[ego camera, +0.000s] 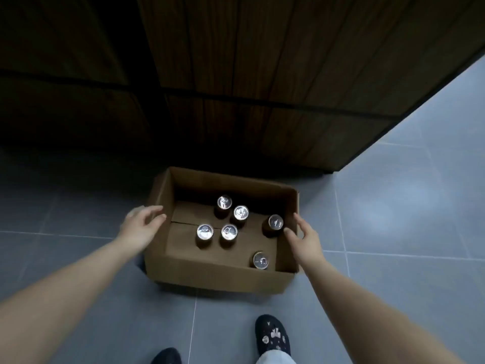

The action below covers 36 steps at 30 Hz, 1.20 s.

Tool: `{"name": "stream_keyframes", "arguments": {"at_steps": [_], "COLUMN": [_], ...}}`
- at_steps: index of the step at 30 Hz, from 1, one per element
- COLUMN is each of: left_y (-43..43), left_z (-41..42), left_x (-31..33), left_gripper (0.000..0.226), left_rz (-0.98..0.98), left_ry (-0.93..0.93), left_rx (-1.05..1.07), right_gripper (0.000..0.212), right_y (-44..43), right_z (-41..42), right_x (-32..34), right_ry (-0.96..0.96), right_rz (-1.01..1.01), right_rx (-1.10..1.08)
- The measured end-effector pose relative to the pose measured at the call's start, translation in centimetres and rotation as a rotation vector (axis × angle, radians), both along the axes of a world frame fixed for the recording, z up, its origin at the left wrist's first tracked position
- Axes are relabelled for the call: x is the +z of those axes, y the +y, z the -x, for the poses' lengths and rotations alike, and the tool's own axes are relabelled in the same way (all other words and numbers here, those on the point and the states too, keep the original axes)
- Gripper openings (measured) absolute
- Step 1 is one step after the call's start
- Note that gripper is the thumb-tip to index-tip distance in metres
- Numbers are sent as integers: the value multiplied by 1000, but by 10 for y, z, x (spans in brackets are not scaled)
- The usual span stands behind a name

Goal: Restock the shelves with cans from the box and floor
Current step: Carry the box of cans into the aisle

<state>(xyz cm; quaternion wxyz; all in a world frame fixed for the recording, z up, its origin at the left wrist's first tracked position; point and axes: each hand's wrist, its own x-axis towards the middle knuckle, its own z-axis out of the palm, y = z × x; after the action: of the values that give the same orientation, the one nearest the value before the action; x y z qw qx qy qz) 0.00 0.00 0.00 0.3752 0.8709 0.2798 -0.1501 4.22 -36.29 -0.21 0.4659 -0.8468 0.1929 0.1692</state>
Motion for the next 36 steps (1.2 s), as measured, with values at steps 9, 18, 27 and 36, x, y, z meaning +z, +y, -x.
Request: {"name": "stream_keyframes", "arguments": {"at_steps": [9, 18, 27, 36], "left_y": [35, 33, 31, 57], "left_z": [-6, -27, -35, 27], "left_x": [-135, -172, -139, -32], "left_gripper": [46, 66, 64, 65], "left_rz": [-82, -187, -310, -362], "left_ry": [90, -53, -61, -11], "left_rx": [-12, -84, -44, 54], "right_gripper": [49, 67, 75, 77], "right_y": [-5, -34, -31, 4], "right_z": [-4, -23, -30, -10], "right_x": [-140, -169, -144, -42], "right_ry": [-63, -36, -37, -21], "right_rz": [384, 394, 414, 370], "right_rx": [11, 132, 86, 181]}}
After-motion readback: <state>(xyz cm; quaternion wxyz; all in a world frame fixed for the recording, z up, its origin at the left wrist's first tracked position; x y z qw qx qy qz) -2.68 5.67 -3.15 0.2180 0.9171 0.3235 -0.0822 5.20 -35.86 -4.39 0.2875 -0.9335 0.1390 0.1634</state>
